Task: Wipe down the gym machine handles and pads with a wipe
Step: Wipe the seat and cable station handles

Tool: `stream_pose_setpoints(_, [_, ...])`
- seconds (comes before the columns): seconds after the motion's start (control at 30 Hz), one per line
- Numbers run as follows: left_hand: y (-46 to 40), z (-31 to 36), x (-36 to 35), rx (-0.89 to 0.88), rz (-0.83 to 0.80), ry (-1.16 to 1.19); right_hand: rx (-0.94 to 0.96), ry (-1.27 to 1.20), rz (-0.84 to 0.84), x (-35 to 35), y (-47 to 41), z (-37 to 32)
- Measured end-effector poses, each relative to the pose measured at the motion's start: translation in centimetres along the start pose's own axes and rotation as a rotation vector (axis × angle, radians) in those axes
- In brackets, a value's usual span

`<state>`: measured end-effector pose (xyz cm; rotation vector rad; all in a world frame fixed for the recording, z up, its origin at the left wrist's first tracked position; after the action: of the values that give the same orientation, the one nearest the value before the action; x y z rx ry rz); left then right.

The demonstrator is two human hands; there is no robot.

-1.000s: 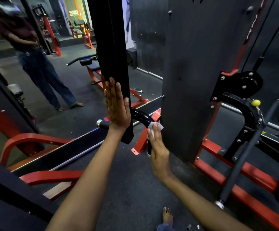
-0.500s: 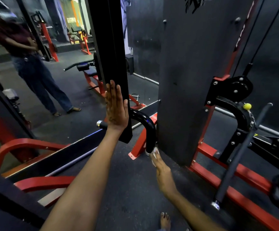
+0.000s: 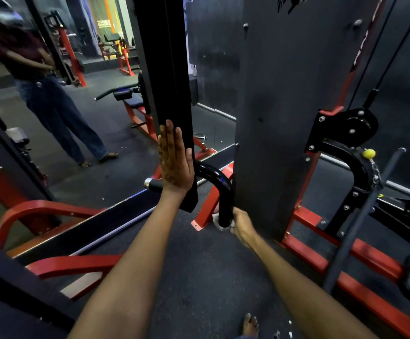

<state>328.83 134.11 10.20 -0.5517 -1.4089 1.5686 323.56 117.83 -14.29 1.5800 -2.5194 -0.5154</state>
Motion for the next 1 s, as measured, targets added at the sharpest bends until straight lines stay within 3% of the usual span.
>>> stream_pose_setpoints(0.1, [0.1,-0.2,0.2,-0.002,0.007,-0.002,-0.16,-0.038,-0.086,-1.4,0.7,2.1])
stream_pose_setpoints(0.2, [0.2,0.0,0.4,-0.011,0.009,-0.01,-0.238,-0.045,-0.049,-0.7,1.2,3.1])
stream_pose_setpoints(0.47, [0.3,0.3,0.7,0.071,-0.025,-0.096,-0.216,0.09,-0.152,1.0,4.0,1.6])
stream_pose_setpoints(0.57, [0.6,0.6,1.0,0.162,-0.111,-0.169,-0.13,0.206,-0.2,1.3,5.7,-0.7])
stream_pose_setpoints(0.7, [1.7,1.1,2.3,0.289,-0.31,-0.246,0.094,0.64,-0.074,2.8,7.6,-5.6])
stream_pose_setpoints(0.83, [4.2,2.3,5.2,0.48,-0.47,-0.285,0.332,0.994,-0.052,1.6,11.7,-11.7])
stream_pose_setpoints(1.0, [5.6,7.3,11.3,0.542,-0.513,-0.346,0.611,1.111,-0.042,-1.0,17.2,-17.2])
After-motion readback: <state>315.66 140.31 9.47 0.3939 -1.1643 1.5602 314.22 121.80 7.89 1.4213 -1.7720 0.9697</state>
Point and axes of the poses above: each hand's wrist, its own y-axis away from the middle knuckle, its own x-axis out of the back of the hand, z = x × y, the point moved 10 cm from there along -y, towards the middle knuckle, and after that the axes turned 3 degrees about x, right-handed, at the moved point
